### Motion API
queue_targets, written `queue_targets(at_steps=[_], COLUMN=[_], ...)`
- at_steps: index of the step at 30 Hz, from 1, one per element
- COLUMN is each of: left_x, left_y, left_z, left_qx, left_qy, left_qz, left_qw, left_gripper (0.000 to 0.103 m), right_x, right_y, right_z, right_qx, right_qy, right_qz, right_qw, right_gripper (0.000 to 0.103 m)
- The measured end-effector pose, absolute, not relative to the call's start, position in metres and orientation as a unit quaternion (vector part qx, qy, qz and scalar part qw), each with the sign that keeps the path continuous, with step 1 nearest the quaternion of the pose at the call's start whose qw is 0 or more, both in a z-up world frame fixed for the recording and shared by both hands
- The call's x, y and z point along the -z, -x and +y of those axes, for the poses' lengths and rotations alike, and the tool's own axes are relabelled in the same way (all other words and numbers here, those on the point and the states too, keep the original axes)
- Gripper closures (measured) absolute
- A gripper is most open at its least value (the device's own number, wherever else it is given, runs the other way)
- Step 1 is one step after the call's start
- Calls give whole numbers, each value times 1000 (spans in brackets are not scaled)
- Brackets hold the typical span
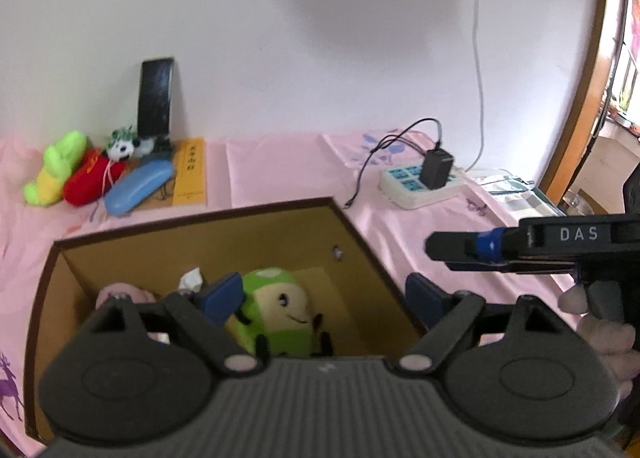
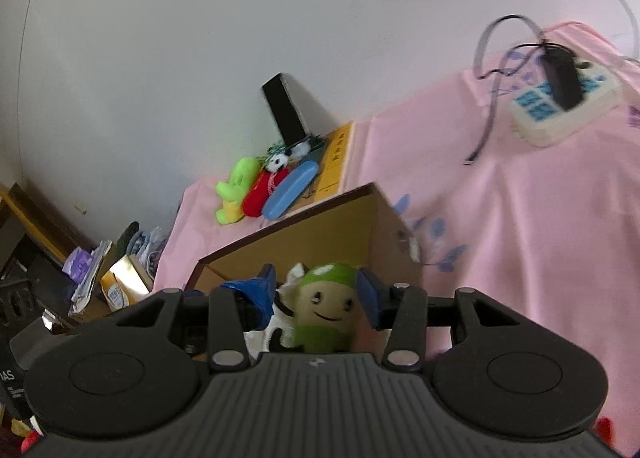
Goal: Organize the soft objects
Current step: 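Return the right gripper to the pile and grasp the yellow towel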
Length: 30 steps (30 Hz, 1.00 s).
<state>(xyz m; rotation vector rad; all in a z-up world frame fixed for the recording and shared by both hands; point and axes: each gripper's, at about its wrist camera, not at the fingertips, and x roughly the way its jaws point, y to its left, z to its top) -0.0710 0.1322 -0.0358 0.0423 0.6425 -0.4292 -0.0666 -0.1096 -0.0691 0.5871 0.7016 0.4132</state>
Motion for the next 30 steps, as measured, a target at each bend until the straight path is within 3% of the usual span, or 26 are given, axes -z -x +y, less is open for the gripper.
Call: queue_targets(at_steps=[14,30], left_x=[45,107], left_y=[119,147], left_z=[61,-5], left_qx=[241,239], left_qy=[-47,-80], left_qz=[321,393], left_qw=[914,884], left_gripper=[16,36], right_x=[102,131], right_y=[119,116], right_z=[-189,-201], right_qx=[-164,-225], right_qy=[-322,-313], right_qz=[381,438], right_qw=[851,812], right_gripper=[79,76])
